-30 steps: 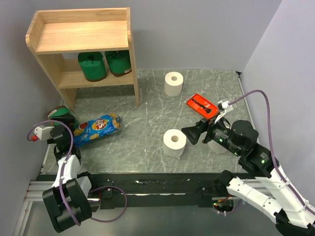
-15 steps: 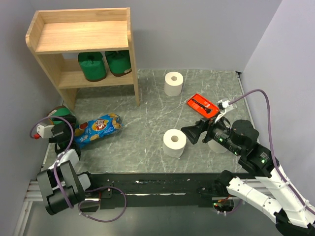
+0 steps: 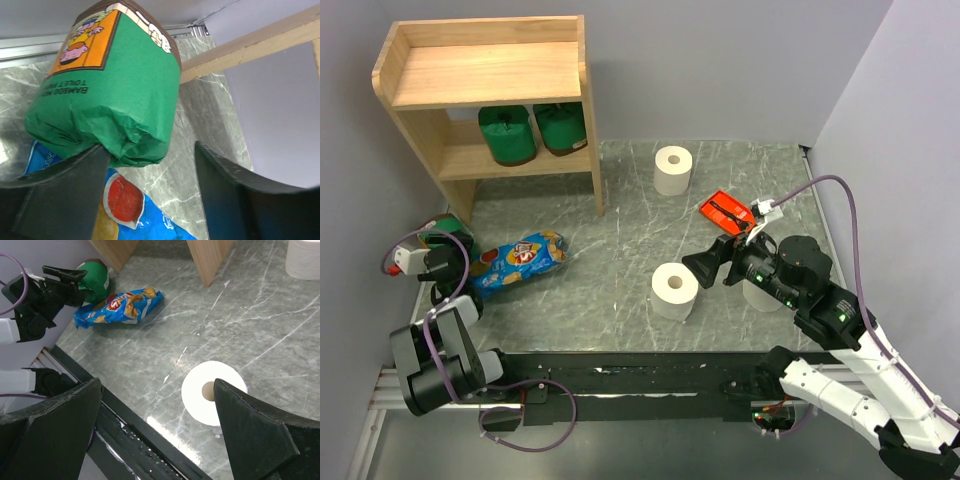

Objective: Place and organize the paper towels onto the shelf

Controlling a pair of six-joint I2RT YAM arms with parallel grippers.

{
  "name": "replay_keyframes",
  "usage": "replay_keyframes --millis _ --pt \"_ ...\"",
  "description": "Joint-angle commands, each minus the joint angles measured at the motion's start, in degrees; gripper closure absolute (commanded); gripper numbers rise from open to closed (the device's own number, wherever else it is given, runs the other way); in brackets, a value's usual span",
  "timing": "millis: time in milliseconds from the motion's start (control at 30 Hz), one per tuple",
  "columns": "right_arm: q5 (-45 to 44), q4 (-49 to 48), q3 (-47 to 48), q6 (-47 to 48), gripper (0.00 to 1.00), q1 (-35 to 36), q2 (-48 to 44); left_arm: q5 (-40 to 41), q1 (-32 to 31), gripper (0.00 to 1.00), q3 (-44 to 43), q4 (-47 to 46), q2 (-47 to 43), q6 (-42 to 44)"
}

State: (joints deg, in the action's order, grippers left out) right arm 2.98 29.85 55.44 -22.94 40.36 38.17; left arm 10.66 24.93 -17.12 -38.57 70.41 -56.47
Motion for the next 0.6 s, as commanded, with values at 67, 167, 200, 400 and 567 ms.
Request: replay_keyframes --millis 67,167,200,400,567 --pt "-1.7 -3.4 0.4 2.5 0.0 0.2 0.5 1.8 0.1 0.38 -4.0 -4.3 0.6 2.6" --pt "-1.8 -3.3 0.6 3.0 0.01 0.3 0.7 2.5 0.1 0.46 -4.9 -1.6 -1.0 3.3" --pt "-1.8 -3.4 0.7 3.1 0.0 0.2 0.5 3.0 0.0 0.46 -5.7 0.1 -1.4 3.6" --pt "-2.3 -3.3 0.0 3.1 0.0 0.2 -1.7 3.8 -0.4 0.54 -11.1 11.3 -4.6 6.2" --pt "-2.5 -2.6 -0.2 2.9 0.01 0.2 -3.9 3.3 -0.4 0.57 -20.1 29.0 -6.0 10.4"
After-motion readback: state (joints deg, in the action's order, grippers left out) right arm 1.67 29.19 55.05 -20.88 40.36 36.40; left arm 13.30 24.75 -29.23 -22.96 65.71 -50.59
